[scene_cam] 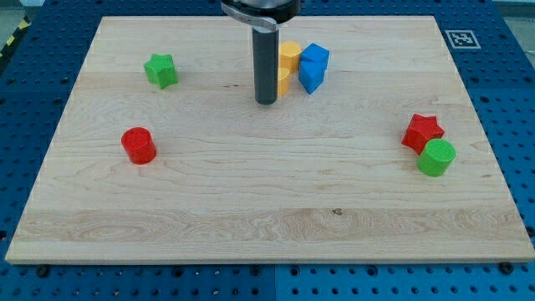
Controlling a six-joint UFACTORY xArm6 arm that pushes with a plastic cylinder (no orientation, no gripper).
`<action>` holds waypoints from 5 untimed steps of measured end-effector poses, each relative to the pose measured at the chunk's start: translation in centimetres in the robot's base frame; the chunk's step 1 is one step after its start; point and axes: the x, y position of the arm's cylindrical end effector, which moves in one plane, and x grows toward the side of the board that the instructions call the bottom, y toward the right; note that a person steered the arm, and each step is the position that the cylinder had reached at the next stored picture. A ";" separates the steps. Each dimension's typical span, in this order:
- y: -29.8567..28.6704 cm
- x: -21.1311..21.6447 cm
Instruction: Push the yellow heart into blue triangle
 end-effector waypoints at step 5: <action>-4.1 -2.8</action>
